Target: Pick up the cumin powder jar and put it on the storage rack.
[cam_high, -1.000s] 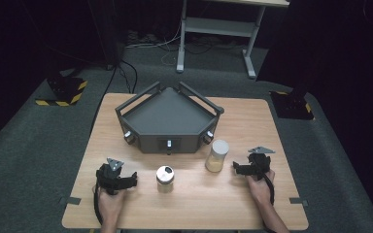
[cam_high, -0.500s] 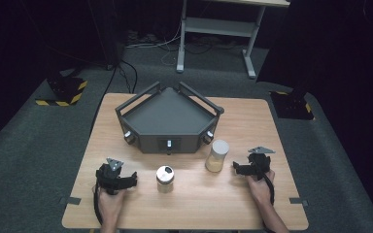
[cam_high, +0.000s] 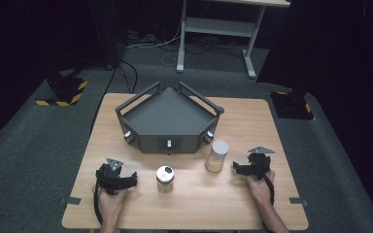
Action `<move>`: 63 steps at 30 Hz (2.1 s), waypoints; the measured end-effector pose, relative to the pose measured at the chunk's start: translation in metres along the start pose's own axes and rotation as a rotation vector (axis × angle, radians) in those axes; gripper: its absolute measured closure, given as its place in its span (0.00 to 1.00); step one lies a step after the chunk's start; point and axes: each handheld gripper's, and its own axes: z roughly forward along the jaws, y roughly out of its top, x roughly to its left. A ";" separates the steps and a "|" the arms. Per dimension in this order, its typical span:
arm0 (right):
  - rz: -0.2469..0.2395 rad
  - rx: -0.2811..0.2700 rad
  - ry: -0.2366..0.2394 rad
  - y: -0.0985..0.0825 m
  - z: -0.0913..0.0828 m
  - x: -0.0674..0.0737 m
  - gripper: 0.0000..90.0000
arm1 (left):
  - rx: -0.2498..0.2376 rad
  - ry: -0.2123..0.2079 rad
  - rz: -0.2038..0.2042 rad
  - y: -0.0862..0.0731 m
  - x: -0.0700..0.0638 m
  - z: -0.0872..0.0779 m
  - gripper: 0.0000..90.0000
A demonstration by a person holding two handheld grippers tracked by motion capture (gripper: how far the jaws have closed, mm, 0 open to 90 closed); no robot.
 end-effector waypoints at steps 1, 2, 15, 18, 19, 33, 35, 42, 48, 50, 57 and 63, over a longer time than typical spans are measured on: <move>0.000 0.000 0.000 0.000 0.000 0.000 0.00 | 0.000 0.000 0.000 0.000 0.000 0.000 0.05; 0.000 0.000 0.000 0.000 0.000 0.000 0.00 | 0.001 0.003 0.000 0.000 0.000 0.000 0.05; 0.000 0.000 0.000 0.000 0.000 0.000 0.00 | 0.008 0.002 0.000 0.000 -0.003 -0.001 0.02; 0.000 0.000 0.000 0.000 0.000 0.000 0.00 | 0.010 -0.006 0.010 -0.001 -0.004 -0.003 0.02; 0.000 0.000 0.000 0.000 0.000 0.000 0.00 | 0.011 -0.009 0.015 -0.002 -0.004 -0.004 0.01; 0.000 0.000 0.000 0.000 0.000 0.000 0.00 | -0.023 -0.073 0.089 -0.022 -0.013 -0.030 0.01; 0.000 0.000 -0.001 0.000 0.000 0.000 0.00 | -0.031 -0.087 0.105 -0.023 -0.016 -0.034 0.01; 0.000 0.000 -0.001 0.000 0.000 0.000 0.00 | -0.202 -0.178 -0.072 -0.052 -0.042 -0.032 0.01; -0.001 0.000 -0.001 0.000 0.000 0.000 0.00 | -0.268 -0.226 -0.144 -0.063 -0.067 -0.027 0.01; 0.000 0.000 -0.001 0.000 0.000 0.000 0.00 | -0.265 -0.239 -0.131 -0.062 -0.070 -0.027 0.01; 0.000 0.000 0.000 0.000 0.000 0.000 0.00 | -0.262 -0.286 -0.100 -0.059 -0.083 -0.024 0.01; 0.000 0.000 0.000 0.000 0.000 0.000 0.00 | -0.080 -0.285 0.230 -0.019 -0.066 -0.031 0.01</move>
